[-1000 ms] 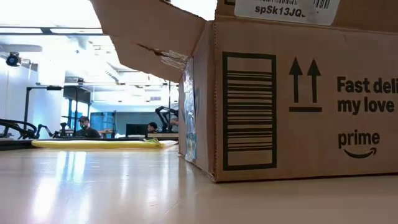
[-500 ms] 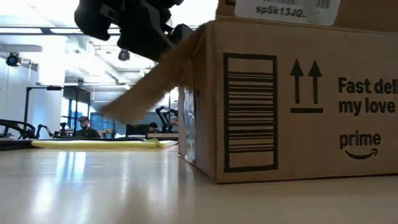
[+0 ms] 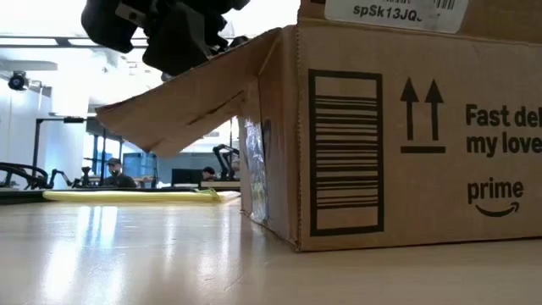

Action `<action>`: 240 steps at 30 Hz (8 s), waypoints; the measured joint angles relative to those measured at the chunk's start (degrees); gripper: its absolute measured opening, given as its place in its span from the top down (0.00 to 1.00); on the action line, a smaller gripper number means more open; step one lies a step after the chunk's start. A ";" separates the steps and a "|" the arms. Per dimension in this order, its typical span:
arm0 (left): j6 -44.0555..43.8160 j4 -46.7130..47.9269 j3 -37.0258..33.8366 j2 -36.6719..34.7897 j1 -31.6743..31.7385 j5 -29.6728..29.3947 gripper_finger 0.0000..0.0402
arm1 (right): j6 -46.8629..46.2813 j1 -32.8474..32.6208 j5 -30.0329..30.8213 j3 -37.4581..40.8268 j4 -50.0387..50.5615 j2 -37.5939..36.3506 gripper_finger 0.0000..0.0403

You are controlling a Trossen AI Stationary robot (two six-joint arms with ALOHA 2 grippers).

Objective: Unpack boxes
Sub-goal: Open the box using the gray cutter, then open the transparent zip lock bag

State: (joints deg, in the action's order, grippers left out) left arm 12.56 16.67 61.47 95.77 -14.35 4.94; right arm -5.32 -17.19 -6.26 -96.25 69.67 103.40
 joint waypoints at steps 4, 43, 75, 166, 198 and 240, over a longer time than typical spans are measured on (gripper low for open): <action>-2.28 0.42 -0.08 0.08 -0.17 -0.50 0.72 | 2.99 -0.02 -0.20 -0.02 0.29 2.53 1.00; -2.91 3.64 7.32 -2.60 -0.76 -1.48 1.00 | -7.56 2.23 23.86 -4.94 7.52 2.15 1.00; -2.61 -0.81 -4.40 -8.70 0.33 -6.85 1.00 | -32.83 2.68 34.79 1.73 5.51 7.15 1.00; 0.37 15.78 -17.95 -13.48 42.82 -13.12 0.99 | -10.49 9.05 29.16 13.60 1.50 -18.61 1.00; 0.68 18.72 14.12 -39.48 22.74 -14.51 1.00 | 36.16 4.26 47.65 13.38 -38.62 -25.89 0.68; -0.87 17.26 21.77 -15.53 12.62 -13.48 0.69 | 22.12 -2.51 37.22 13.29 -28.72 -28.26 1.00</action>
State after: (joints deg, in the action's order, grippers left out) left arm 11.69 33.92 83.24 80.24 -1.73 -8.54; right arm 16.80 -19.70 30.96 -82.96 40.95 75.14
